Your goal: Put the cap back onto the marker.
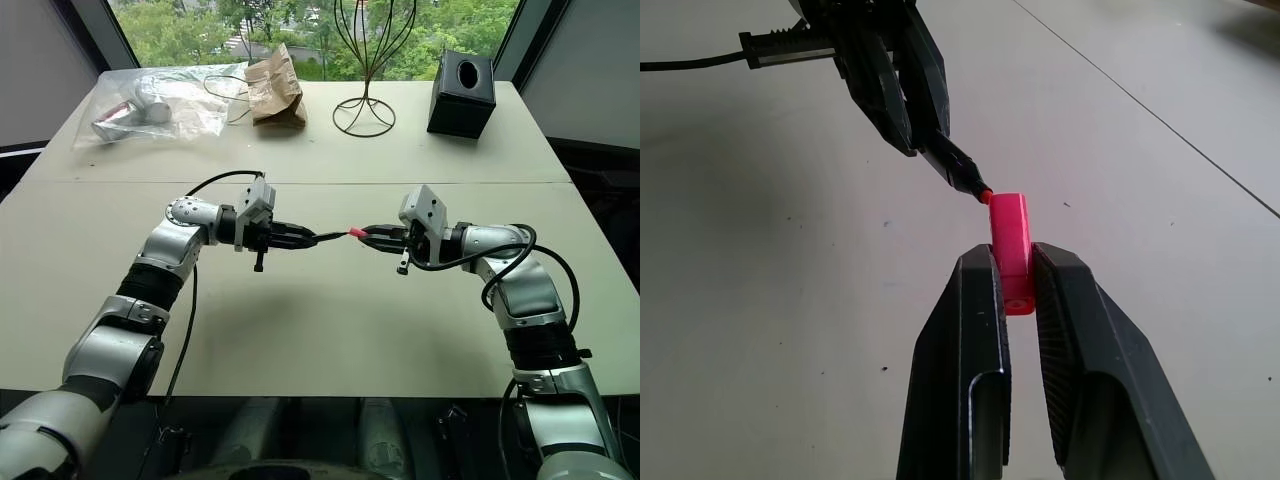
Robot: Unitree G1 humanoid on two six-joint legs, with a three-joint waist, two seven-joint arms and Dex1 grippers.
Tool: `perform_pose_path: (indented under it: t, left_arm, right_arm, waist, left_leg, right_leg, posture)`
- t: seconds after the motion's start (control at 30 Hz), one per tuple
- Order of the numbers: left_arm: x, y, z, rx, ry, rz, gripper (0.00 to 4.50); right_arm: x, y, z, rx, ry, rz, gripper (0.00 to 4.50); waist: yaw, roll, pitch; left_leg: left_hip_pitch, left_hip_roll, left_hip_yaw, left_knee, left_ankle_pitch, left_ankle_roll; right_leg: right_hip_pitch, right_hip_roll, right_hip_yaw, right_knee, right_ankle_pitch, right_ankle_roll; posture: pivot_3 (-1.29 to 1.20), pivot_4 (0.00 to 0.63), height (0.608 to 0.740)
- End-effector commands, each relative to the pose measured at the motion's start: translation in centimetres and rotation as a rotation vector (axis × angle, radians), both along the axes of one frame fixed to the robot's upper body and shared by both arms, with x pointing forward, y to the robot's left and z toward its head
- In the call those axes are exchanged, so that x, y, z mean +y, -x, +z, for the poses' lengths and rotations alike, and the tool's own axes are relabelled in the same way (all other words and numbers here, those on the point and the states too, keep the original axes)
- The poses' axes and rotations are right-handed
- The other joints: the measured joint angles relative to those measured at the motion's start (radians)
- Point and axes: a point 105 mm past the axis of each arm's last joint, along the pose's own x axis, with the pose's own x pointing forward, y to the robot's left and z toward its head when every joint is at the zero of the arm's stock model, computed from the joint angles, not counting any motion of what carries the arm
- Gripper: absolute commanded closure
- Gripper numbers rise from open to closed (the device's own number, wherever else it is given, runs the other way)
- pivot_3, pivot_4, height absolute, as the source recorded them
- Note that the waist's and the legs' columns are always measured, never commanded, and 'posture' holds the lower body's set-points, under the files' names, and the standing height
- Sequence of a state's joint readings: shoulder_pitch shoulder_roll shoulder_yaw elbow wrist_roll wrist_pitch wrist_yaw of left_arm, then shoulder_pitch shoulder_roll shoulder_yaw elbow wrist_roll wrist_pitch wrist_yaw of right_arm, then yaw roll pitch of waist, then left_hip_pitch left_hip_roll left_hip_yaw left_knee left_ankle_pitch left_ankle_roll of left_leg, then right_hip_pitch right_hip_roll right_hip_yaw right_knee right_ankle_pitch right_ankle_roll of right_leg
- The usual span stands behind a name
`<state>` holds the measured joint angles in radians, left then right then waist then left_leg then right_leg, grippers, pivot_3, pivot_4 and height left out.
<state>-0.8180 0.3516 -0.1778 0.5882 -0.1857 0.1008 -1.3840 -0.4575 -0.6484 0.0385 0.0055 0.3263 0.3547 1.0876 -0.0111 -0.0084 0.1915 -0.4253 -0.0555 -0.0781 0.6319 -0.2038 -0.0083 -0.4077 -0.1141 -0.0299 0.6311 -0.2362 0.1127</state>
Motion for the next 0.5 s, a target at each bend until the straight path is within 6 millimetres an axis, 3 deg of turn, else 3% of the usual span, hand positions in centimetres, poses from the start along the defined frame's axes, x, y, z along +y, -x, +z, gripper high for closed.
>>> perform_pose_path:
  t: [0.03,0.5]
  left_arm:
    - [-0.7,0.2,0.8,-0.041,0.006,-0.034,4.5]
    - [-2.3,-0.3,1.3,-0.128,-0.069,-0.139,4.5]
  right_arm:
    - [0.7,0.1,1.6,-0.063,-0.01,0.029,4.43]
    - [3.0,1.7,1.5,-0.092,0.077,0.186,4.43]
  waist:
    - [0.0,0.0,0.0]
    - [0.0,0.0,0.0]
  left_leg:
    - [0.0,0.0,0.0,0.0,0.0,0.0]
    - [0.0,0.0,0.0,0.0,0.0,0.0]
  right_leg:
    - [0.0,0.0,0.0,0.0,0.0,0.0]
    - [0.0,0.0,0.0,0.0,0.0,0.0]
  posture:
    - [0.0,0.15,0.74]
    - [0.0,0.15,0.74]
